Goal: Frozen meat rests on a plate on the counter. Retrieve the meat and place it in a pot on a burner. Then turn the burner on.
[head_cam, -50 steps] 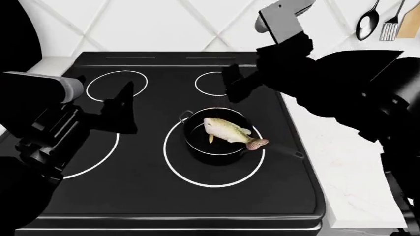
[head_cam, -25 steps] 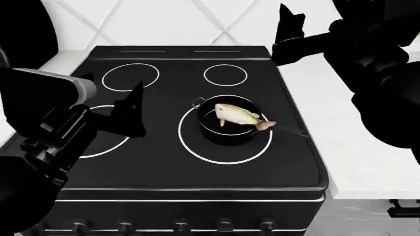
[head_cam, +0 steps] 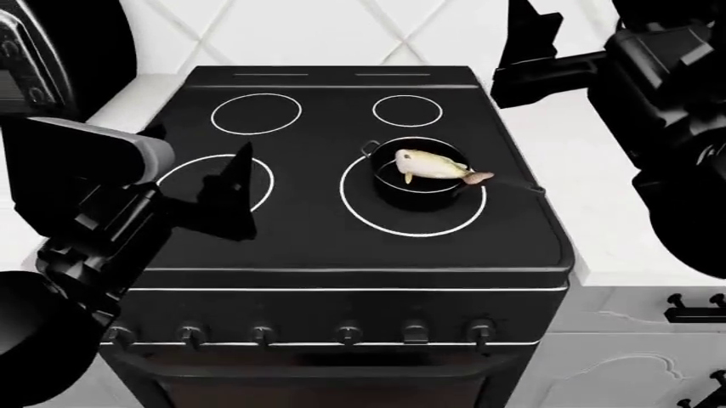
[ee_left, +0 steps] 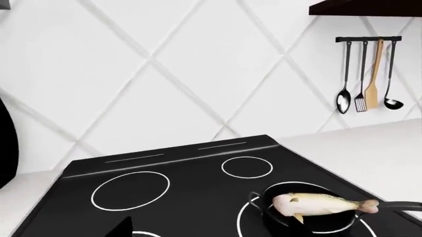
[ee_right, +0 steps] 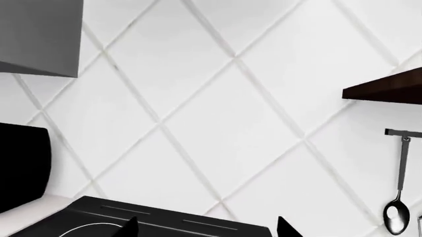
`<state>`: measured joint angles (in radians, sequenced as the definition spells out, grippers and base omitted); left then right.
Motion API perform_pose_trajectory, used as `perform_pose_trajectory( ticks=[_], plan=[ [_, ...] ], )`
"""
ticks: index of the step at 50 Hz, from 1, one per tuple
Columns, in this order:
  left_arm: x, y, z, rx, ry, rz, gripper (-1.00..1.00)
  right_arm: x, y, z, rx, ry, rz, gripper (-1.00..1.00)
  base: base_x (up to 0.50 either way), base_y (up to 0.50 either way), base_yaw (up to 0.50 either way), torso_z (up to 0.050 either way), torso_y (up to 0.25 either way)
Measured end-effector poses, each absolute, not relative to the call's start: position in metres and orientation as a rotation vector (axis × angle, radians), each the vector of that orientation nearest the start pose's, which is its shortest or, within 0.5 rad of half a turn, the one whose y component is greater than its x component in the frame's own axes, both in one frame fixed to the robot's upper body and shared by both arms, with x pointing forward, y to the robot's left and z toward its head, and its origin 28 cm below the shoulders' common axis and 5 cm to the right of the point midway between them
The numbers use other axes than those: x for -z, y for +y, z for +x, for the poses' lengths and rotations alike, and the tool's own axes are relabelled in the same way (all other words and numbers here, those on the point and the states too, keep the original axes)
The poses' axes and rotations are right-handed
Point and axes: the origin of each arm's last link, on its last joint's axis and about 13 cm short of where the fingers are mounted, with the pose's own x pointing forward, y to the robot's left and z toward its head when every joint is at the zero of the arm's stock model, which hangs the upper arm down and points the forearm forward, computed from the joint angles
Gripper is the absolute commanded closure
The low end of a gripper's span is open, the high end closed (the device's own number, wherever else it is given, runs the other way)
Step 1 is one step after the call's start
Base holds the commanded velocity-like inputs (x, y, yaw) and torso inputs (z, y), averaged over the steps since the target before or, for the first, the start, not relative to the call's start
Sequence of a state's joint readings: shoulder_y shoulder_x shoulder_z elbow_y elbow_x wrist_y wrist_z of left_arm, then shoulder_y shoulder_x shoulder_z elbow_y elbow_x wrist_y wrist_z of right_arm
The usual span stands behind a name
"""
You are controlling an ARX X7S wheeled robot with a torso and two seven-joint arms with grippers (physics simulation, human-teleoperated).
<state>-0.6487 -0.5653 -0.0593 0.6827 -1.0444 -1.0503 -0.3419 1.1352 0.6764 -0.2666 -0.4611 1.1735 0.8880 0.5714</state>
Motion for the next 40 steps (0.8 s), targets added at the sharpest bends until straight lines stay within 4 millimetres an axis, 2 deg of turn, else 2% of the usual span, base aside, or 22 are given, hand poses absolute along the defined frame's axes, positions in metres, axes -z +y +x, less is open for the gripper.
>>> perform_pose_trajectory(
  ticks=[27, 40],
  plan=[
    [-0.2409, 0.2521, 0.2253, 0.286, -0.137, 0.038, -1.00, -0.3209, -0.1362, 0.2535, -0.200, -0.358, -0.076, -1.00, 0.00, 0.48, 0.00, 0.000, 0.000],
    [-0.2409, 0.2511, 0.2204, 0.289, -0.162, 0.038, -1.00, -0.3200, -0.1332, 0.2527, -0.196, -0.361, -0.034, -1.00, -0.01, 0.03, 0.00, 0.000, 0.000]
  ],
)
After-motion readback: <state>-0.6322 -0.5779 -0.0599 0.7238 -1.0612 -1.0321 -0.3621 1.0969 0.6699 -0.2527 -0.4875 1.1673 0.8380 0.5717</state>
